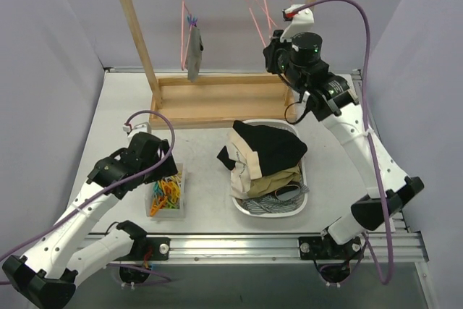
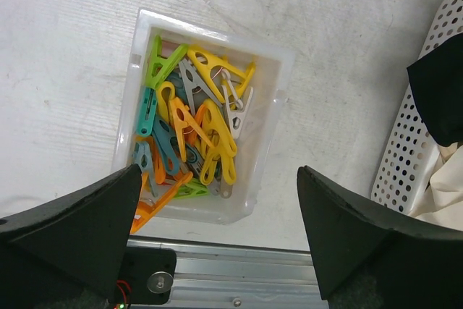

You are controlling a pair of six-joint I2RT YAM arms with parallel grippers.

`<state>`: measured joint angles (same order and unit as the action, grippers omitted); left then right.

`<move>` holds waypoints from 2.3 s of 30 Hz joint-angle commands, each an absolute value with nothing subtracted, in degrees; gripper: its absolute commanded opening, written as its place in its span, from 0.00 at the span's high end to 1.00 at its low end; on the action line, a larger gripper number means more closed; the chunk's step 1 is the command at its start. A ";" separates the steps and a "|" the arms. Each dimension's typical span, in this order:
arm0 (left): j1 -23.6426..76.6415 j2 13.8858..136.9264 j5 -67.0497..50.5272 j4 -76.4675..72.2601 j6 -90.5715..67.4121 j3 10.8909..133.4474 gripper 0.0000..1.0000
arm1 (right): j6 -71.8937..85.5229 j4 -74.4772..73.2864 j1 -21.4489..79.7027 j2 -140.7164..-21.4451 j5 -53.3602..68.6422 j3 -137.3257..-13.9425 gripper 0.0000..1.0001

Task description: Remove the underwear clipped to the hanger

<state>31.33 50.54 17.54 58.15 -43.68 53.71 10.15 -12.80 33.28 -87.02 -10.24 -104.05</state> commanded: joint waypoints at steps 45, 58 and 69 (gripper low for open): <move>30.06 46.50 19.51 49.04 -39.81 60.82 0.03 | 16.44 3.50 55.72 -68.01 -14.77 -64.24 0.04; 29.62 39.21 23.99 52.21 -38.76 61.70 0.04 | 7.74 -7.47 60.38 -78.91 -23.91 -97.28 0.00; 29.62 37.45 23.82 53.52 -39.20 62.84 0.05 | 12.38 -16.87 59.59 -99.21 -17.49 -133.30 0.00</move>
